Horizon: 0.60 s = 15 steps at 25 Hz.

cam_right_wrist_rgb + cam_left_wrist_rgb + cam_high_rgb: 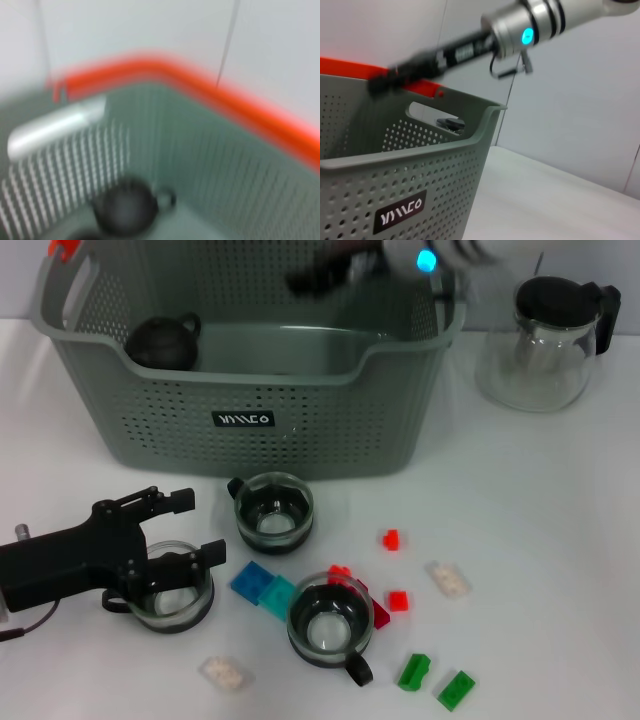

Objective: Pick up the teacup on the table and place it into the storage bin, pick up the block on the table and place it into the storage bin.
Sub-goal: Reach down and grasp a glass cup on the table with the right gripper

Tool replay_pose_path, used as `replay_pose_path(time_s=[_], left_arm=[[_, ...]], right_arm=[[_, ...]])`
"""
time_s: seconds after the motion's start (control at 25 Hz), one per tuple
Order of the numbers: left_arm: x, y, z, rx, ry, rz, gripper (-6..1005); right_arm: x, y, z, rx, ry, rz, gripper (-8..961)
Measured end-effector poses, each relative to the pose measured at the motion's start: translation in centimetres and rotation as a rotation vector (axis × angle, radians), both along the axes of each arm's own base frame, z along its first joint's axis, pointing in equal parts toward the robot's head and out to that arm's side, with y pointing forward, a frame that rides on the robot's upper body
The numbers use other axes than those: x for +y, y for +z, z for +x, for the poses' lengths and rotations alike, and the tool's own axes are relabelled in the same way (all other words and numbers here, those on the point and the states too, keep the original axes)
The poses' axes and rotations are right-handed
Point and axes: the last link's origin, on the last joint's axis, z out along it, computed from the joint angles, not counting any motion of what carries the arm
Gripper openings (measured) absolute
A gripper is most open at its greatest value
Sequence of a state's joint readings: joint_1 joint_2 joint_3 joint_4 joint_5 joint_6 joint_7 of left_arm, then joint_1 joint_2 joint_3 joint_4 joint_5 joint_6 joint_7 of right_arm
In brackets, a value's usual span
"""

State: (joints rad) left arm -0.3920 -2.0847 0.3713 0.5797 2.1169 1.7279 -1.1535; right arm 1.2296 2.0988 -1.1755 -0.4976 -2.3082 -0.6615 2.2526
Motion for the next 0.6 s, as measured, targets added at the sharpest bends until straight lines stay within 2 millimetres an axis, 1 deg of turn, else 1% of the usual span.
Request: replay_pose_path(time_s=[0.08, 0.16, 0.28, 0.36, 0.44, 0.52, 0.56, 0.6], left_arm=[[0.0, 0.0, 0.0, 0.001, 0.001, 0.001, 872], [0.0, 0.0, 0.0, 0.001, 0.003, 0.0, 872], [0.1, 0.0, 0.0, 0.0, 0.002, 0.0, 872], [0.2, 0.0, 0.1, 0.001, 0.001, 0.001, 873], [0.2, 0.0, 0.0, 0.004, 0.003, 0.002, 873], [0.4, 0.0, 0.0, 0.01, 0.005, 0.007, 873], [0.4, 0.0, 0.0, 0.012, 0.006, 0.009, 873], [0.5, 0.0, 0.0, 0.013, 0.005, 0.009, 873]], right_arm=[[0.0, 1.9, -0.9, 0.112, 0.01, 0.014, 406], [-0.4, 4.2, -1.2, 0.231, 0.031, 0.004, 427], [-1.8, 7.1, -0.8, 0.41, 0.106, -0.044, 458], [-3.4, 8.9, 0.8, 0.55, 0.176, -0.073, 479], [-5.1, 10.2, 2.9, 0.643, 0.24, -0.092, 478], [-6.9, 10.7, 5.2, 0.669, 0.284, -0.121, 477], [-8.1, 10.6, 6.4, 0.664, 0.308, -0.155, 476], [-9.0, 10.5, 7.1, 0.658, 0.331, -0.184, 475]])
